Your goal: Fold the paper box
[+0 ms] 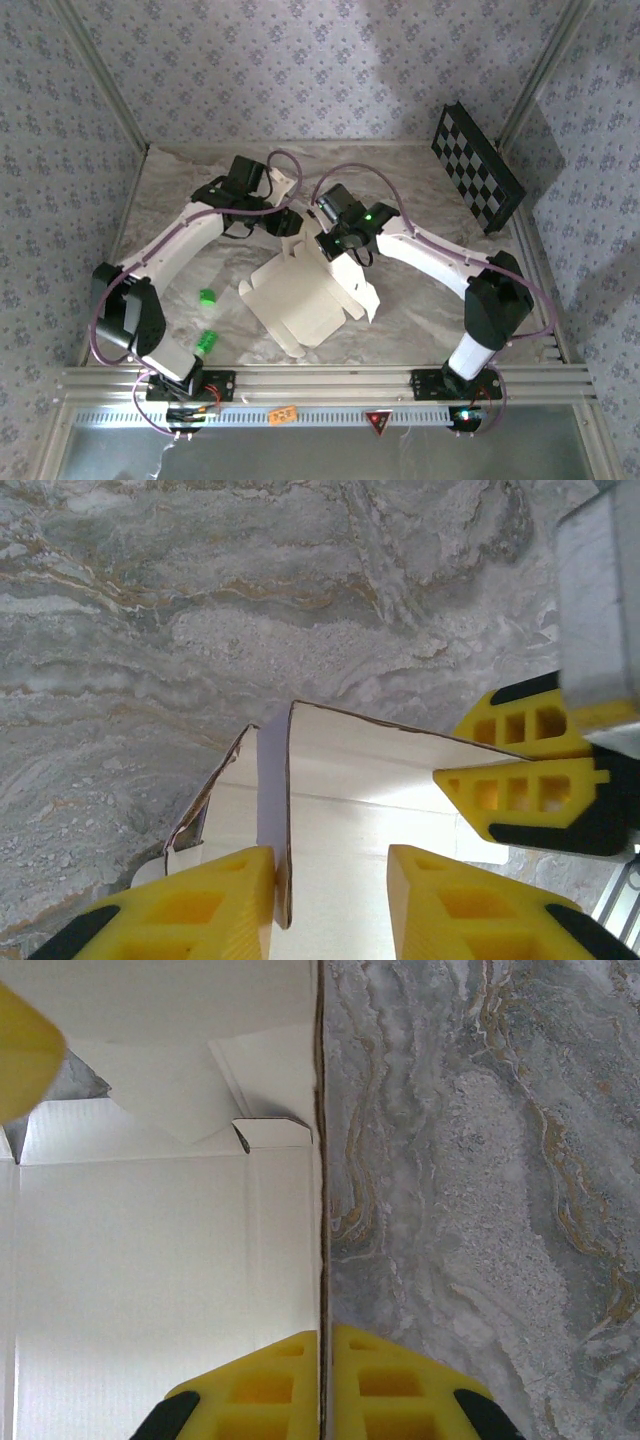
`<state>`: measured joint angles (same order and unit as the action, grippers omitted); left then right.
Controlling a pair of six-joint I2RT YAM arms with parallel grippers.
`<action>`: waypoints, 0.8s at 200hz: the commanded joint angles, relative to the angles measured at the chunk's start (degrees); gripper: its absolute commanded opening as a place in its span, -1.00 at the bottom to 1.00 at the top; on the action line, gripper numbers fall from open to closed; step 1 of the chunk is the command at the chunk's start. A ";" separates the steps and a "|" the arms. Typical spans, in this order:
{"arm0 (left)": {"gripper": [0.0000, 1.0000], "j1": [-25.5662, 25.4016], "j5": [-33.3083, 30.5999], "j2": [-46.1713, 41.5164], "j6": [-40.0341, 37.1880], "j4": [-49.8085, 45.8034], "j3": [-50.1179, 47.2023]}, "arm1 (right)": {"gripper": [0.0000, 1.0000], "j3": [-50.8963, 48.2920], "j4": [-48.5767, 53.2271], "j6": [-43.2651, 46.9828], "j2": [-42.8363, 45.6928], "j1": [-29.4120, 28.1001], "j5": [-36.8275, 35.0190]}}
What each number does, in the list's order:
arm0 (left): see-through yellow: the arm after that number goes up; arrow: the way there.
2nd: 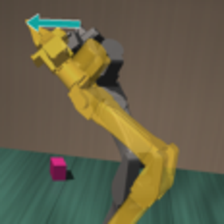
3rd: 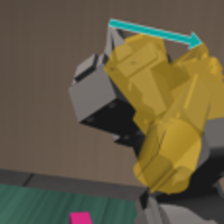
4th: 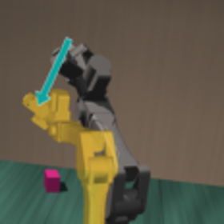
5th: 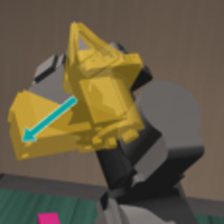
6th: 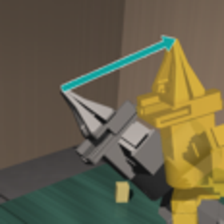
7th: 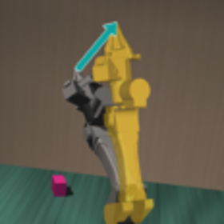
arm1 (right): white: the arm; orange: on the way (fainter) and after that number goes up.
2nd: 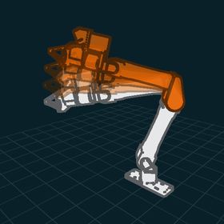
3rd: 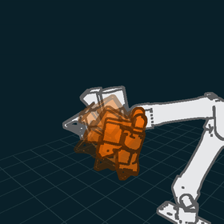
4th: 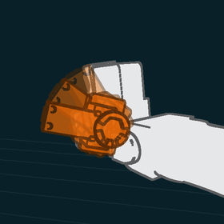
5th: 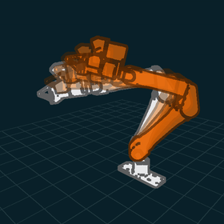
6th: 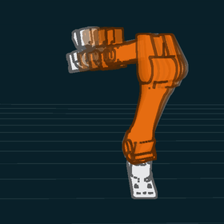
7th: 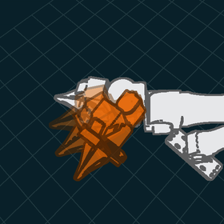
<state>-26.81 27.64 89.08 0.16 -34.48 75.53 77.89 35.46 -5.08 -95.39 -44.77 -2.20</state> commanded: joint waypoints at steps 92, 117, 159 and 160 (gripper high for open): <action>-0.86 -2.04 -7.41 -1.75 -1.13 -0.41 -5.26 | -1.00 0.59 6.17 -1.11 -2.17 -0.43 -0.19; -0.89 -2.04 -8.10 -2.23 -0.88 0.03 -7.08 | -0.78 2.14 7.15 -0.68 -1.62 -0.63 -0.17; -0.91 -2.02 -8.68 -3.27 -0.25 1.65 -9.83 | -0.24 4.43 8.76 -0.60 0.31 -1.42 1.03; -0.91 -2.06 -8.67 -3.28 -0.25 1.67 -9.94 | -0.23 4.49 8.80 -0.57 0.39 -1.44 1.04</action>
<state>-28.56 20.36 87.42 -0.19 -31.35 67.40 79.40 40.32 -5.30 -95.79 -45.56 -2.20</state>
